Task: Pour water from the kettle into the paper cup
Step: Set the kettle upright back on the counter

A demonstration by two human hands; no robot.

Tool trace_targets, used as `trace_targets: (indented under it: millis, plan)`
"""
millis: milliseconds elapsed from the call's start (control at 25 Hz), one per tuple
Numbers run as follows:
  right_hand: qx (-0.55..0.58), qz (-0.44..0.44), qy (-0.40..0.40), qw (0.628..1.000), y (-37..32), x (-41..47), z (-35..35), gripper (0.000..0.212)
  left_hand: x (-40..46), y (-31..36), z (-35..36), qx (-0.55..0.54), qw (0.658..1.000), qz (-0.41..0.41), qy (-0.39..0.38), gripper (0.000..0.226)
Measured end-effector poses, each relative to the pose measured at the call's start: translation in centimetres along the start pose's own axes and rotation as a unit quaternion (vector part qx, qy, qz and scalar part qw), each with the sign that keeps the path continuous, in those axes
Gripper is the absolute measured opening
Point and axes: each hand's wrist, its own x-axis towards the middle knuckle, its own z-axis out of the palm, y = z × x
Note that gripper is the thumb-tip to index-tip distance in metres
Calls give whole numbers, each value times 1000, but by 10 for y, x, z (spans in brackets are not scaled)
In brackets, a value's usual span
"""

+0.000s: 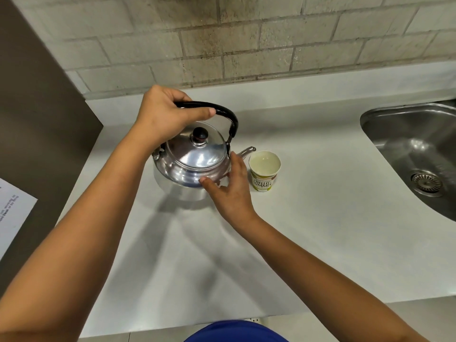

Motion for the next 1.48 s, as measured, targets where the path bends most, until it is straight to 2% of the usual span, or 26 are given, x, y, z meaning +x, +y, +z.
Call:
trace_targets:
  millis: [120, 160, 240, 400, 480, 600, 1000, 1480]
  plan:
    - [-87, -132, 97, 983, -23, 9, -13, 65, -3, -12, -6, -55, 998, -8, 22, 23]
    - [-97, -175, 105, 974, -33, 18, -20, 62, -4, -15, -7, -68, 997, -7, 24, 22]
    - [-117, -214, 66, 968, -54, 43, -33, 55, -5, -19, -9, -87, 996, -5, 26, 22]
    - [-214, -194, -108, 951, -79, 78, -45, 38, -9, -27, -9, -113, 993, -6, 30, 21]
    - [-238, -197, -152, 939, -79, 83, -41, 32, -11, -31, -11, -128, 991, -14, 29, 23]
    - [-235, -209, -156, 936, -77, 84, -32, 31, -11, -40, -13, -147, 989, -21, 30, 30]
    - [-265, -202, -155, 930, -56, 83, -7, 33, -16, -73, -10, -199, 977, -73, 15, 27]
    - [-297, -195, -155, 922, -36, 88, -7, 36, -11, -94, 3, -191, 980, -58, -1, 24]
